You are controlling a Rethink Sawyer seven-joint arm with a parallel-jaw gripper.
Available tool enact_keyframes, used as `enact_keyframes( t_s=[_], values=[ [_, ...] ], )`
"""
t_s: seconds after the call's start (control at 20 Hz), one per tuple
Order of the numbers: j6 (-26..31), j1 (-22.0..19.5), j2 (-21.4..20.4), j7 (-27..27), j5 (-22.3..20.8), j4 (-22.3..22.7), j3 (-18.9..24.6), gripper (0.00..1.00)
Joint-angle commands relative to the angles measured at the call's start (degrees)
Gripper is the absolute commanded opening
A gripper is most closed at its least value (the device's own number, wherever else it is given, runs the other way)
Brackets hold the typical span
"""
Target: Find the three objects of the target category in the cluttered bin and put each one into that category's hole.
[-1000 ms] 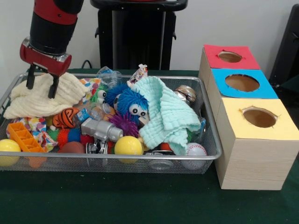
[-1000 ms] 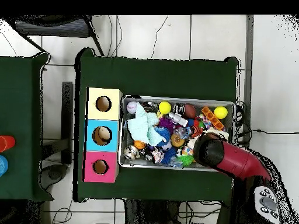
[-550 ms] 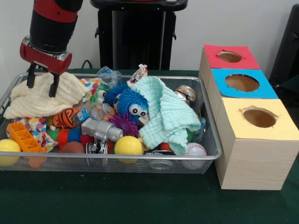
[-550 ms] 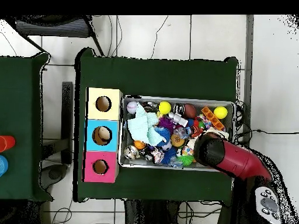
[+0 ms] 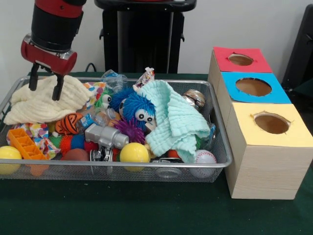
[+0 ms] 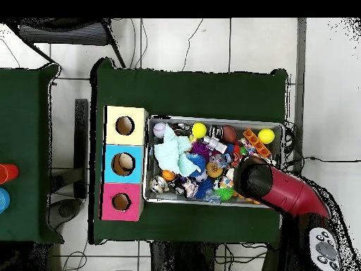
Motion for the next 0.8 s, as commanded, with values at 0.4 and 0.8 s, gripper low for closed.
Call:
enact_keyframes(
  t_s=[0.4, 0.8],
  values=[
    [4.0, 4.1, -1.1, 15.1, 9.8, 4.0, 2.7, 1.00],
    [3.9, 7.8, -0.1, 18.8, 15.4, 6.3, 1.4, 1.00]
  ],
)
